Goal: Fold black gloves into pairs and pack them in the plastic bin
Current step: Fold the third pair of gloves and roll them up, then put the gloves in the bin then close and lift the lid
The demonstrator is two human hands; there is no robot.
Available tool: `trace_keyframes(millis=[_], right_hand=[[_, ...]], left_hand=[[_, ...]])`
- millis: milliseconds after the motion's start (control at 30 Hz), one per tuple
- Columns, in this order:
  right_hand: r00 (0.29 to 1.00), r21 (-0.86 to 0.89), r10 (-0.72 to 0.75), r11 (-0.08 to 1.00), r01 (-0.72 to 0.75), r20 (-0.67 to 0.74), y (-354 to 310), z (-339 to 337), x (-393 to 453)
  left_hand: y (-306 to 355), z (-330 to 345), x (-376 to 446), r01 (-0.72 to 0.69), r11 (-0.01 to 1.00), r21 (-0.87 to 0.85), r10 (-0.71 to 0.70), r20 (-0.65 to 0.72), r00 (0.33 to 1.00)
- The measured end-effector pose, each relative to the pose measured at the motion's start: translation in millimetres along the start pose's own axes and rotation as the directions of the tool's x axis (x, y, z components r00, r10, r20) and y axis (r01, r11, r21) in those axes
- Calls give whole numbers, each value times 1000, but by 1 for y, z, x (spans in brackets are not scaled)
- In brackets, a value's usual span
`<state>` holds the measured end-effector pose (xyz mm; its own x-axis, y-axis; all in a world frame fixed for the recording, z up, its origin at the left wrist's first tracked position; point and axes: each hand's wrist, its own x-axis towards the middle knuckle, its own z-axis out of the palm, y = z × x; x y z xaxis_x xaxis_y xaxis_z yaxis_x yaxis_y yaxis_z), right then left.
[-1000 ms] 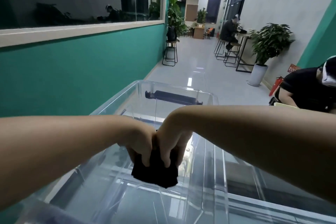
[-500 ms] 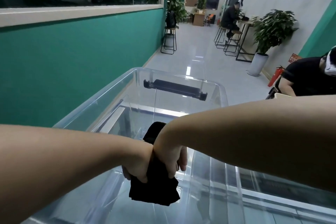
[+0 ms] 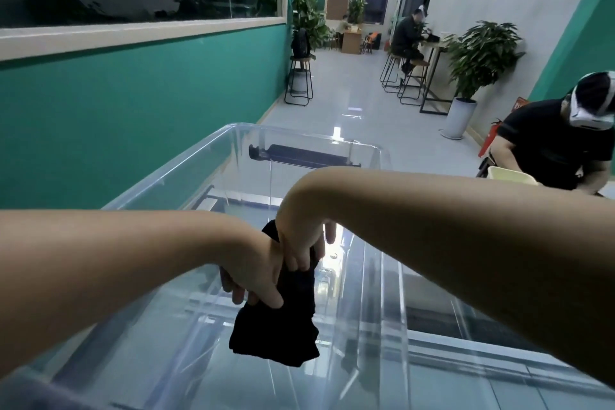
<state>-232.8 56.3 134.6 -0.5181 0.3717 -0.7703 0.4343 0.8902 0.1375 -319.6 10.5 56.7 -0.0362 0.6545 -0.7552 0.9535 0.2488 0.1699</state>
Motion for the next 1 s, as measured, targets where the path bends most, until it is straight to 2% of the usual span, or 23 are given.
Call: trace_keyframes(millis=[67, 100, 133, 233, 267, 333, 433, 533, 700, 833, 1000], right_hand=[[990, 75, -43, 996, 53, -131, 11, 2, -4], [973, 107, -49, 991, 74, -225, 17, 3, -8], [947, 139, -56, 985, 105, -317, 22, 7, -16], [861, 210, -30, 965, 157, -508, 35, 19, -38], [821, 212, -17, 963, 168, -571, 39, 24, -45], [690, 216, 27, 958, 189, -723, 46, 32, -55], [505, 229, 70, 938, 260, -860, 58, 51, -73], [392, 217, 63, 907, 361, -918, 72, 76, -82], [260, 223, 99, 835, 504, -960, 82, 119, -95], [124, 143, 92, 850, 507, -988, 96, 151, -101], [-23, 83, 108, 873, 480, -994, 118, 194, -116]], left_hand=[[38, -13, -75, -96, 991, -92, 92, -47, 995], [38, -16, -77, -125, 989, -85, 118, -83, 990], [50, -17, -81, -139, 979, -149, 113, -172, 979], [66, -18, -91, -227, 952, -204, 145, -351, 925], [72, -16, -95, -254, 943, -216, 152, -401, 903], [85, -12, -103, -317, 913, -256, 158, -493, 856], [108, -2, -119, -370, 866, -338, 111, -591, 799], [132, 3, -137, -400, 847, -351, 86, -652, 753], [166, 17, -147, -338, 911, -238, 94, -676, 731], [185, 29, -150, -346, 915, -205, 121, -681, 723], [215, 43, -156, -370, 919, -138, 167, -712, 682]])
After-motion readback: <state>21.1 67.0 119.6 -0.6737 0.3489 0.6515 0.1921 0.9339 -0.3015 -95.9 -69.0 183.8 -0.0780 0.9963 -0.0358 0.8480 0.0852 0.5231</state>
